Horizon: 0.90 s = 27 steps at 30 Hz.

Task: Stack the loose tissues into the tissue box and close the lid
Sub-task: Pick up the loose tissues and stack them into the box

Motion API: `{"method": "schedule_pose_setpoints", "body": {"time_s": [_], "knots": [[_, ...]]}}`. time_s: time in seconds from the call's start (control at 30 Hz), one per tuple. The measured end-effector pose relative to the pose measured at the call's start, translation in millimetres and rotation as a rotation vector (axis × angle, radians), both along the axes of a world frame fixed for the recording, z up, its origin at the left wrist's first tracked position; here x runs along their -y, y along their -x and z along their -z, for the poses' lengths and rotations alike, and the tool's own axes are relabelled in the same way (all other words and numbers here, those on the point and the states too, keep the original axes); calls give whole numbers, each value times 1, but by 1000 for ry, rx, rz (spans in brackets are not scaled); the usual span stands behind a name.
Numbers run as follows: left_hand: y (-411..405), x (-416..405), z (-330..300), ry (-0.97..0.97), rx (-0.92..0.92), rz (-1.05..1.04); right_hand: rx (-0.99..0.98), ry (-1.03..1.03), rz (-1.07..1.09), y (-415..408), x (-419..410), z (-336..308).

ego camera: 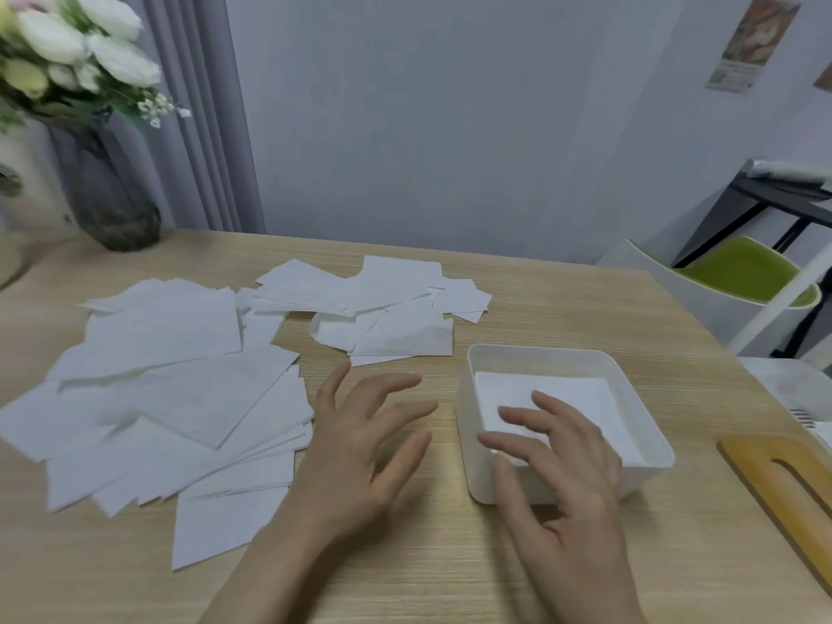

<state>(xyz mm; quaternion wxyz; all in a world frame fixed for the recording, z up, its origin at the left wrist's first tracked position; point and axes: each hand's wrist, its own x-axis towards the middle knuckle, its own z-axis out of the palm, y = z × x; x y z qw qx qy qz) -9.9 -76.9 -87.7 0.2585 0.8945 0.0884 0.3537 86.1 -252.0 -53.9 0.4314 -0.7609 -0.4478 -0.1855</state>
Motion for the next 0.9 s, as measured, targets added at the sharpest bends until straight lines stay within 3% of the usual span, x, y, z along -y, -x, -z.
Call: {"method": "schedule_pose_setpoints", "body": {"time_s": [0.2, 0.37, 0.67, 0.9], "knots": [[38, -23, 8, 12, 11, -157, 37, 9, -143, 33, -26, 13], [65, -52, 22, -10, -67, -272, 38, 205, -263, 41, -46, 41], [101, -90, 35, 43, -116, -597, 107, 607, -107, 45, -73, 67], [103, -105, 25, 89, -332, -626, 116, 496, -105, 40, -77, 80]]}}
